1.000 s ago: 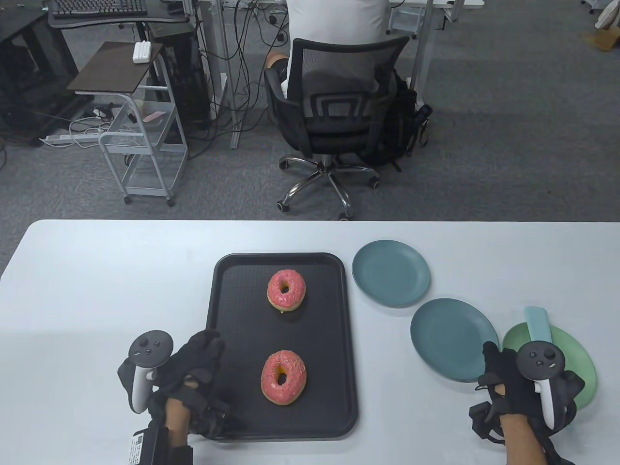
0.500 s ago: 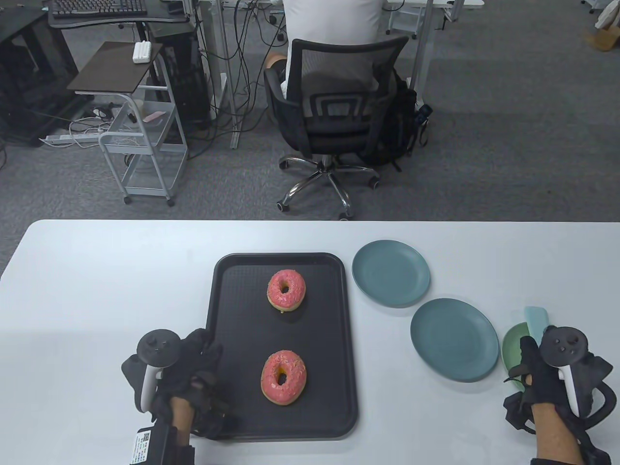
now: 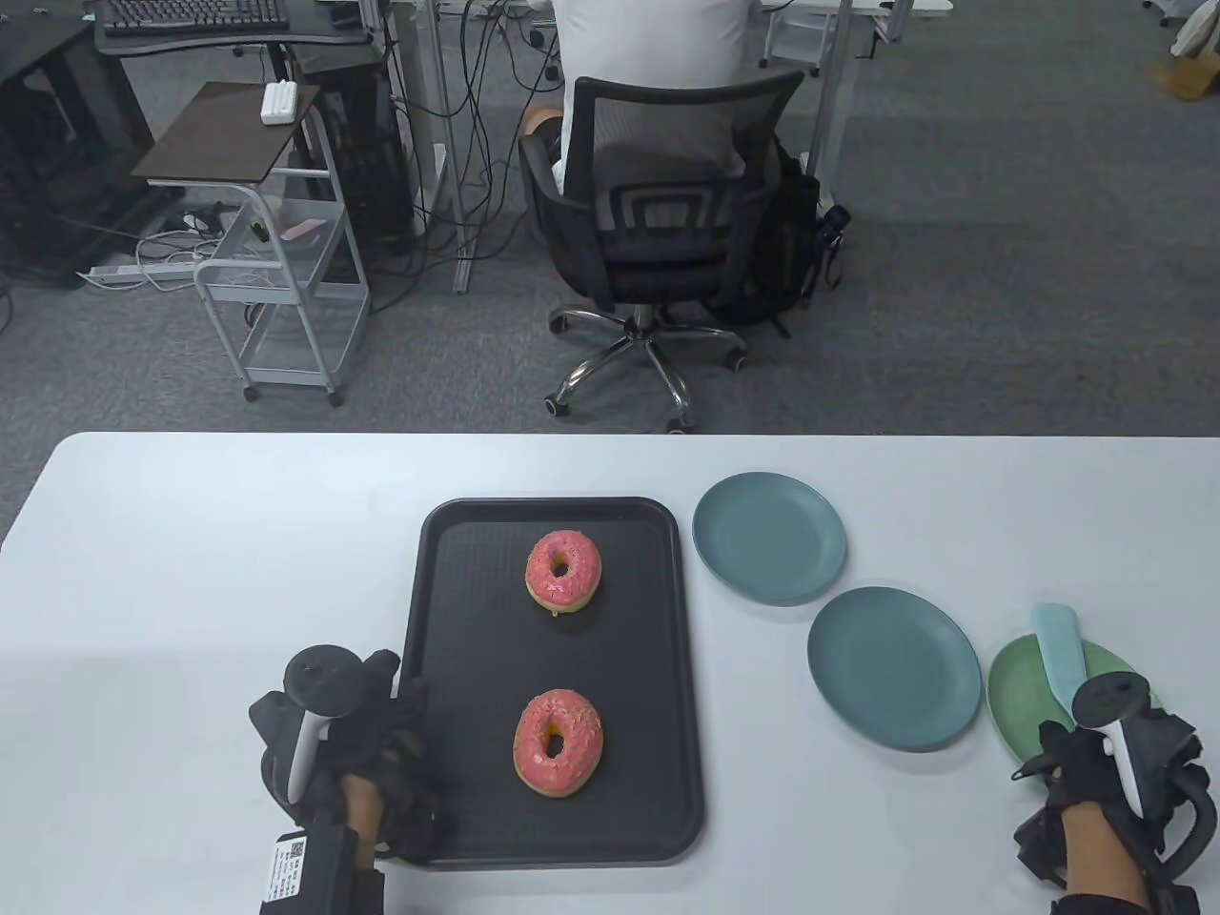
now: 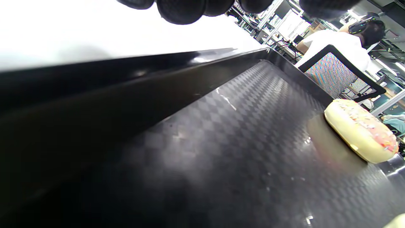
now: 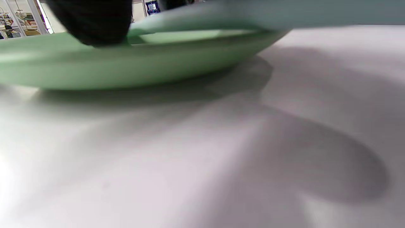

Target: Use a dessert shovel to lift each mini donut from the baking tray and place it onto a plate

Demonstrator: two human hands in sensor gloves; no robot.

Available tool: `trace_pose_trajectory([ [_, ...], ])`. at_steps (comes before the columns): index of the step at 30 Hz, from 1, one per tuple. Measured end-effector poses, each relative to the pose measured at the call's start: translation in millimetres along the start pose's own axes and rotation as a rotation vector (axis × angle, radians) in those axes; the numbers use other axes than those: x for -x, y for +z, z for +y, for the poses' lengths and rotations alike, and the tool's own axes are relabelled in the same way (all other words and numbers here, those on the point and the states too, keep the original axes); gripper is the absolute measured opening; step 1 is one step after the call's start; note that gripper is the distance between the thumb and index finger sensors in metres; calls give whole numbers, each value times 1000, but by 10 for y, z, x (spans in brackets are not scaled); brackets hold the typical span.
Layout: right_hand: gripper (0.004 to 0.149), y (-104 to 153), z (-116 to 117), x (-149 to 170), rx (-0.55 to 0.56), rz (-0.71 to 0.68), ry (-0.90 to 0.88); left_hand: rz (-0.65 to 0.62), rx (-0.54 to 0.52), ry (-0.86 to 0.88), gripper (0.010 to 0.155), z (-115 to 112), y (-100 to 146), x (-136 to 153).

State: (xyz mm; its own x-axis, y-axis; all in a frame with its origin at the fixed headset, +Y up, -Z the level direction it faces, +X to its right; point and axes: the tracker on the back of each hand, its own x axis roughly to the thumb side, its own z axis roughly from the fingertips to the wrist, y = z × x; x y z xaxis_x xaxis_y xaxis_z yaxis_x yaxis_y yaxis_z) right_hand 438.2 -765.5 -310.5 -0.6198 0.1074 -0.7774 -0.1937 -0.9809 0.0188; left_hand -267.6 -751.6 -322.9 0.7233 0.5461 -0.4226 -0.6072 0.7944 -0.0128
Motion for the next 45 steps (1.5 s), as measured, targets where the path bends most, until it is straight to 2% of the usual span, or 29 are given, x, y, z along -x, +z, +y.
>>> trace_pose_trajectory([
  [17,61,-27,46,17,71,44,-19,1,1,1,62,-3,-6,9],
  [28,60,100,-122,32,187,7,-174,5,5,11,61,-3,-8,10],
  [36,59,449,-339,-266,277,-207,-157,62,10,-68,55,-28,-15,31],
  [39,59,611,-418,-386,277,-305,-202,133,4,-234,55,-58,-28,32],
  [41,59,723,-476,-469,275,-382,-218,163,50,-234,54,-78,-46,41],
  [45,59,964,-584,-678,245,-526,-256,182,1,-278,53,-62,-36,1],
])
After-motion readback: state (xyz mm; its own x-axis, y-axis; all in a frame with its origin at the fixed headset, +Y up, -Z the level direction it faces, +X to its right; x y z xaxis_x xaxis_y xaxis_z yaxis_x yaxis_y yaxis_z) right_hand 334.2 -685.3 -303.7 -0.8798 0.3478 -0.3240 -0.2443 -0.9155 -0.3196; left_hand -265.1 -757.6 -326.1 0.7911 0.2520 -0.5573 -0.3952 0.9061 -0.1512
